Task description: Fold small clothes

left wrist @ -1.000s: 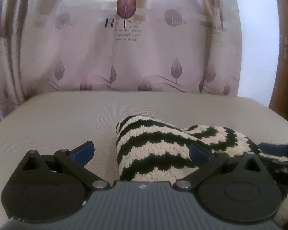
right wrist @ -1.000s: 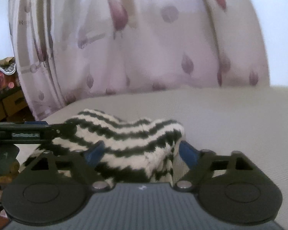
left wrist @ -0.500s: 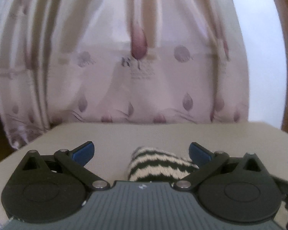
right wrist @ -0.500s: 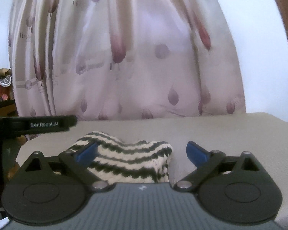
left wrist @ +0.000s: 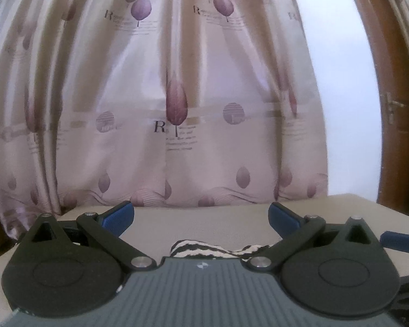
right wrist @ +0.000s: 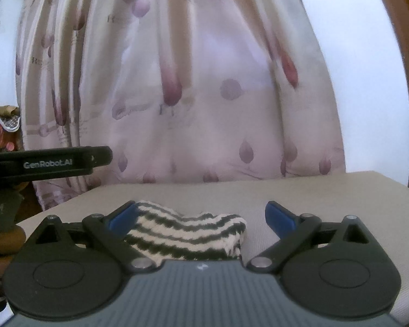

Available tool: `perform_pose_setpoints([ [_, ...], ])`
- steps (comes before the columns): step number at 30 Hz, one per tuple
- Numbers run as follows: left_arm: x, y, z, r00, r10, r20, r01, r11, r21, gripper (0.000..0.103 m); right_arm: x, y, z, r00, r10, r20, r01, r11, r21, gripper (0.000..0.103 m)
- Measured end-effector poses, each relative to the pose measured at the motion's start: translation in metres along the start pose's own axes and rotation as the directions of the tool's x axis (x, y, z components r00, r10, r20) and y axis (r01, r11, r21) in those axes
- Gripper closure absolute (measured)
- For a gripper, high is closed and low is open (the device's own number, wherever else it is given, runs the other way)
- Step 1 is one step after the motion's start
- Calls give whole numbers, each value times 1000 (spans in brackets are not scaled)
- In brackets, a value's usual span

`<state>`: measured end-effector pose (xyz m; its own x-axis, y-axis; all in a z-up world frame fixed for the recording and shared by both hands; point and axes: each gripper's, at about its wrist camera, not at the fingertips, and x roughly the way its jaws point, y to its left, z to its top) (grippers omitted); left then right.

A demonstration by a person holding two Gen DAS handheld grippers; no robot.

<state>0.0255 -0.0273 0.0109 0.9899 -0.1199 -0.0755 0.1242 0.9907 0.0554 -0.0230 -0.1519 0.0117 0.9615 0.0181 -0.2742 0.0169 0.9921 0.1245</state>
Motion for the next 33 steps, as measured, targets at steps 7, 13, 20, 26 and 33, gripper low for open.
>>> perform_pose_setpoints([
  [7, 5, 2, -2, 998, -6, -56, 4, 1000, -27, 0, 2, -1, -1, 999, -51, -10, 51, 999, -1, 2],
  [13, 10, 8, -11, 995, 8, -97, -13, 999, -47, 0, 6, -1, -5, 996, -80, -40, 80, 997, 0, 2],
  [20, 14, 10, -17, 992, 11, -123, -16, 999, -46, 0, 9, -1, -9, 993, -92, -68, 92, 996, -2, 2],
  [26, 17, 12, -21, 989, -5, -146, -3, 998, -56, 0, 9, 0, -10, 993, -94, -77, 94, 996, -6, 2],
  [33, 22, 15, -27, 986, -9, -164, -5, 996, -88, 0, 11, 3, -10, 991, -104, -86, 102, 995, -21, 2],
])
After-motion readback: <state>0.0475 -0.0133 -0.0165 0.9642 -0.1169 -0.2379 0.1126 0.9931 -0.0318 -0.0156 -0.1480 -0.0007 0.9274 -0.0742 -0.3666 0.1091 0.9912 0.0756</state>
